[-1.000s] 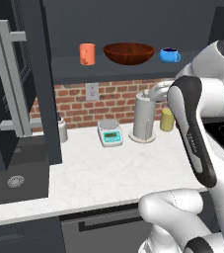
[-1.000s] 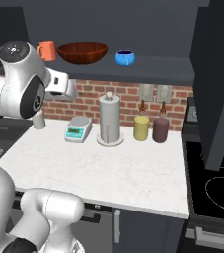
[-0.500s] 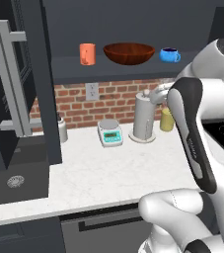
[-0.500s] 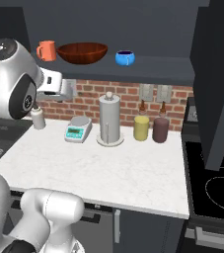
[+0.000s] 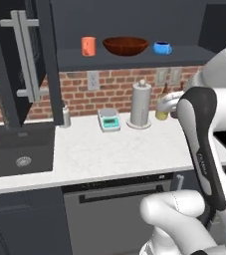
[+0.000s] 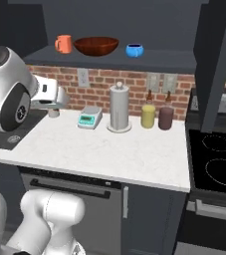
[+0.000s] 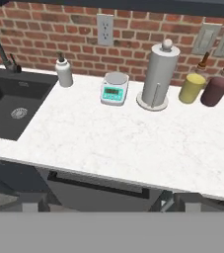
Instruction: Gather all objects into one cabinet and sort the glasses and bowls to opposite sides.
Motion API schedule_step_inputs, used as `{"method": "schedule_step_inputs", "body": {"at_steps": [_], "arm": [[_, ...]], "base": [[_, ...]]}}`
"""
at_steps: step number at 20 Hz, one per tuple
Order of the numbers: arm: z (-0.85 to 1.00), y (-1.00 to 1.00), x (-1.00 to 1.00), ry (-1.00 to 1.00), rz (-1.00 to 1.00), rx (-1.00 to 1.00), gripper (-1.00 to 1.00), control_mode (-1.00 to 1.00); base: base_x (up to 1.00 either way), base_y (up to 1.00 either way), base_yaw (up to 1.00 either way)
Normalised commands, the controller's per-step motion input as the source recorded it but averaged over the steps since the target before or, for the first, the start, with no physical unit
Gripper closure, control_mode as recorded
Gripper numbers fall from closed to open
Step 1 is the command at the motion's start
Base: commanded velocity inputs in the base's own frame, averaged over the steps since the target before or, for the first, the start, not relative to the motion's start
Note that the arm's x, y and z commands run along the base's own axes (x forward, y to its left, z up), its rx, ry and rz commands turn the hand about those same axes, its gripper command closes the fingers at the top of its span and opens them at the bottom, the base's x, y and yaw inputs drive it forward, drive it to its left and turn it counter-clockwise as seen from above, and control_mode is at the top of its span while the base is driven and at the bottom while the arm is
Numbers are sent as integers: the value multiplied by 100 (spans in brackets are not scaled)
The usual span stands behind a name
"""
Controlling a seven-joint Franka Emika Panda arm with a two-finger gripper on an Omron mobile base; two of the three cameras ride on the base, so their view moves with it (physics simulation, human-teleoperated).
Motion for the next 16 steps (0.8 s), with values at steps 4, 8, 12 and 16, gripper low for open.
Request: {"method": "schedule_step_inputs", "body": {"at_steps": [4,8,12,16], "arm": [[0,0,0,0,0,0,-100,100],[0,0,0,0,0,0,-100,100],[0,0,0,0,0,0,-100,100],[0,0,0,0,0,0,-100,100]], "base": [[-84,18,10],[-50,68,3],[-15,98,0],[0,100,0]]}}
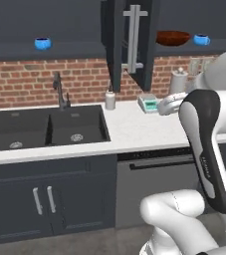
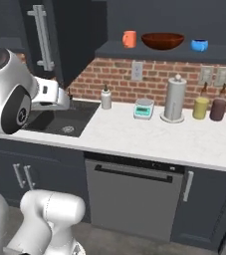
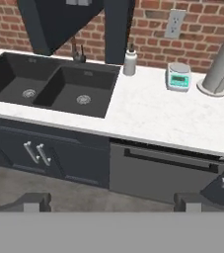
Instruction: Gather all objects into one cabinet and sort the glasses and bowls to opposite sides.
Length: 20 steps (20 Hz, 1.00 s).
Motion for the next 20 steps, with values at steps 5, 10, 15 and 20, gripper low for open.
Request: {"method": "schedule_step_inputs", "body": {"at_steps": [5,10,15,20], "arm": [[0,0,0,0,0,0,-100,100],[0,0,0,0,0,0,-100,100],[0,0,0,0,0,0,-100,100],[0,0,0,0,0,0,-100,100]], "base": [[0,100,0],[0,87,0],[4,76,-7],[54,54,-12]]}}
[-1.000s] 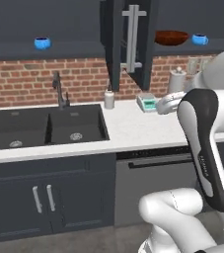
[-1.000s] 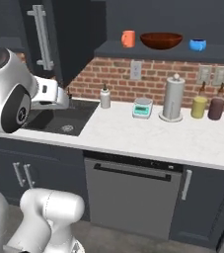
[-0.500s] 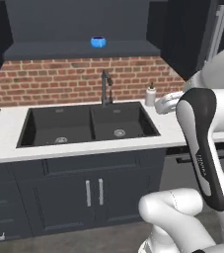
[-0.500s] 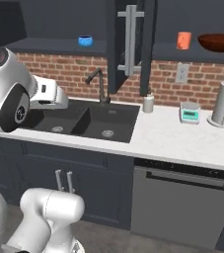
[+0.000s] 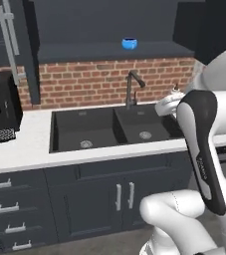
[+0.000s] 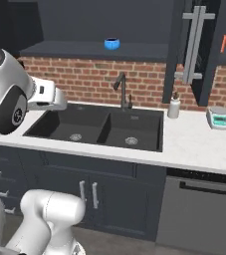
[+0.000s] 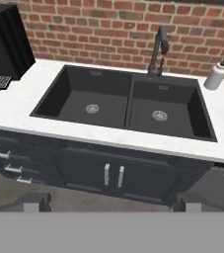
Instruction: Gather all objects into one cabinet and sort the glasses and bowls to opposite sides.
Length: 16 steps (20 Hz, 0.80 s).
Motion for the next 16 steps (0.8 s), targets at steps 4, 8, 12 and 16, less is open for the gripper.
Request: {"method": "schedule_step_inputs", "body": {"at_steps": [4,8,12,16], "arm": [[0,0,0,0,0,0,-100,100],[0,0,0,0,0,0,-100,100],[0,0,0,0,0,0,-100,100],[0,0,0,0,0,0,-100,100]], "base": [[81,2,-2],[87,0,0],[69,0,0],[46,0,0]]}}
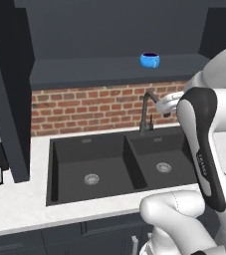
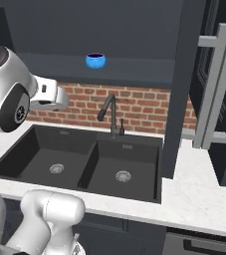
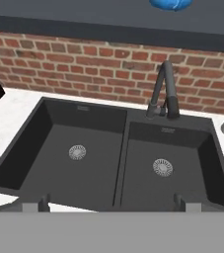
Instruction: Gather all objects into one cabinet and sort the glasses and bowls to opposite sides.
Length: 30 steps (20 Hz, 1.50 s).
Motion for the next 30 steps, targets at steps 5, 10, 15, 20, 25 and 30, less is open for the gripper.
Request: {"method": "schedule_step_inputs", "body": {"at_steps": [5,10,15,20,25,30], "arm": [[0,0,0,0,0,0,-100,100],[3,-1,-4,-4,0,1,-100,-100],[27,-2,0,-14,0,3,-100,-100],[40,-2,11,-22,0,8,-100,-100],[17,-10,36,3,0,5,-100,-100],[0,-37,32,12,0,1,-100,-100]], "base": [[11,0,0],[-1,0,0],[0,0,0],[0,0,0],[0,0,0],[0,0,0]]}}
